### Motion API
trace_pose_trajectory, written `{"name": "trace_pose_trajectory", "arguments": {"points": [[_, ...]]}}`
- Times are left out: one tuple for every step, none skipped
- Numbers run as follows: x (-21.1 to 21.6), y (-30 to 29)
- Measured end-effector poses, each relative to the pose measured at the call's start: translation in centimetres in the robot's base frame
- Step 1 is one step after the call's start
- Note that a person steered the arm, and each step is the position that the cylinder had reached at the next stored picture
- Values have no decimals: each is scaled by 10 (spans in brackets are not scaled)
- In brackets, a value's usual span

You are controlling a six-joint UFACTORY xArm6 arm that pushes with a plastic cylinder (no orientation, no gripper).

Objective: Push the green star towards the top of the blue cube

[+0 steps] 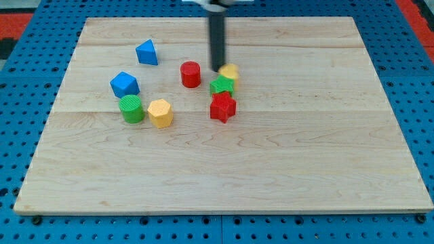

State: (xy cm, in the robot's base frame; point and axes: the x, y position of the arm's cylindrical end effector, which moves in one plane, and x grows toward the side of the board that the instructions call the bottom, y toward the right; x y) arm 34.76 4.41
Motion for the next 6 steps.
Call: {"name": "trace_pose_trajectory", "arguments": {"points": [[31, 49], [46, 35], [50, 3], [58, -42], [58, -131], [40, -144]]}}
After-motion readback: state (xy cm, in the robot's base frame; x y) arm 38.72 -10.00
